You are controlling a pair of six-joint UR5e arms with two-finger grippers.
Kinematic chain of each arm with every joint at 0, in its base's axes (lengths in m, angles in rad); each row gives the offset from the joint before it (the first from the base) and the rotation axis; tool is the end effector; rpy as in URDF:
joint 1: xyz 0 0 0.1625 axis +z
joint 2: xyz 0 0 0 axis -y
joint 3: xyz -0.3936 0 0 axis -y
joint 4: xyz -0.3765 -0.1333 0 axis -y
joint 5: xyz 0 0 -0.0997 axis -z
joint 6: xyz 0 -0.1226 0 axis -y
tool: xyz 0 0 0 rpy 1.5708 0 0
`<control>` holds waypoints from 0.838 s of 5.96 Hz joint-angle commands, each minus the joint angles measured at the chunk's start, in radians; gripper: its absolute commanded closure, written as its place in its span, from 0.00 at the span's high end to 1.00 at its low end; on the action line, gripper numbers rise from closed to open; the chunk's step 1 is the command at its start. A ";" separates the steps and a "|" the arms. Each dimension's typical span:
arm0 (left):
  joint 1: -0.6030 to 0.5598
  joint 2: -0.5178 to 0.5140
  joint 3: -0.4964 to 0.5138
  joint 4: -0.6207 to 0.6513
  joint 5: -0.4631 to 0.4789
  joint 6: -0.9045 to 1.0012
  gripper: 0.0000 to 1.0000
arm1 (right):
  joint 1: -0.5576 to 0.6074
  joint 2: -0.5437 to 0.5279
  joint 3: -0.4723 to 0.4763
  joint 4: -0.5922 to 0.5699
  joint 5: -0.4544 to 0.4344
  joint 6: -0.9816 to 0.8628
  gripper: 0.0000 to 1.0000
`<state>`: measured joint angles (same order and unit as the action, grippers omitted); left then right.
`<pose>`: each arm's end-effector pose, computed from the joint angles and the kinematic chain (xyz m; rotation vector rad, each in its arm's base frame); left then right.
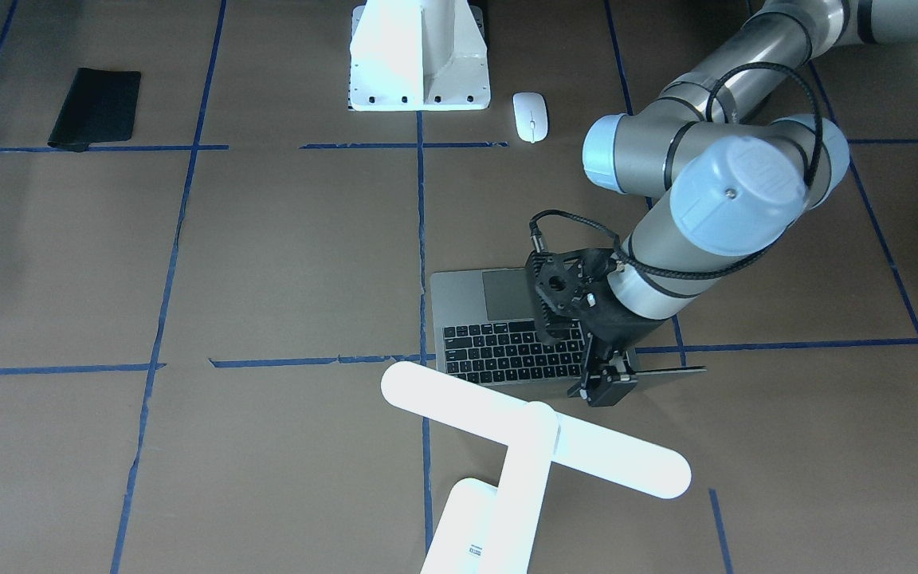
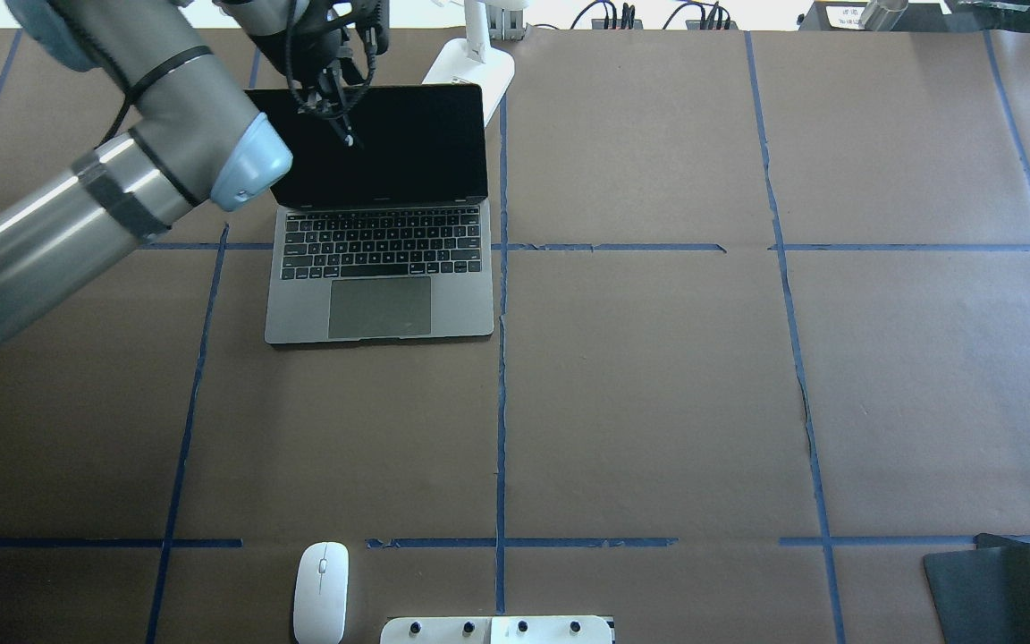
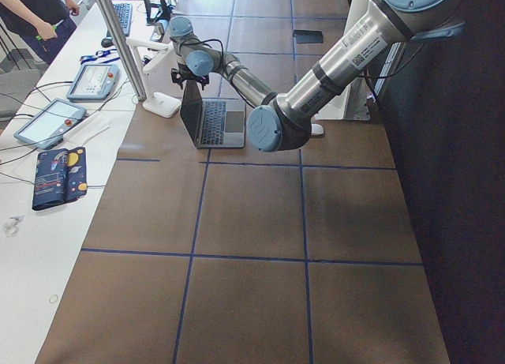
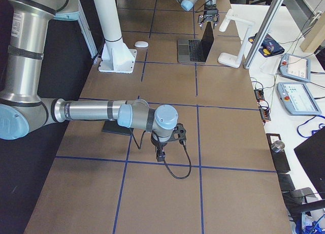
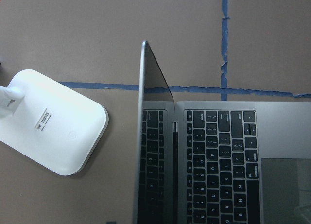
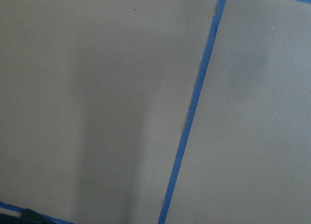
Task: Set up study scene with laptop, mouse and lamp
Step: 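Release the laptop and withdraw the left gripper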
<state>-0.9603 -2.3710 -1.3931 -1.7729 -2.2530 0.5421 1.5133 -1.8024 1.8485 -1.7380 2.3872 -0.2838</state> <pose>0.3702 -0.6268 0.2085 0.8333 0.7250 1.3237 0.0224 -0.3765 0.6236 -0.0216 -0.8257 -0.2723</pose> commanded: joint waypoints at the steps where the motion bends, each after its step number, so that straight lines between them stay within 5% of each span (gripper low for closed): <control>1: -0.046 0.158 -0.203 0.047 -0.063 -0.008 0.99 | -0.004 0.000 0.000 0.002 0.000 0.000 1.00; 3: -0.089 0.224 -0.481 0.482 -0.063 -0.180 1.00 | -0.005 0.000 0.001 0.003 -0.002 0.000 1.00; 5: -0.130 0.356 -0.526 0.513 -0.057 -0.537 1.00 | -0.013 0.059 0.003 -0.001 -0.016 0.012 1.00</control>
<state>-1.0717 -2.0846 -1.8896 -1.2861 -2.3139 0.1958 1.5042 -1.7787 1.8508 -1.7371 2.3805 -0.2800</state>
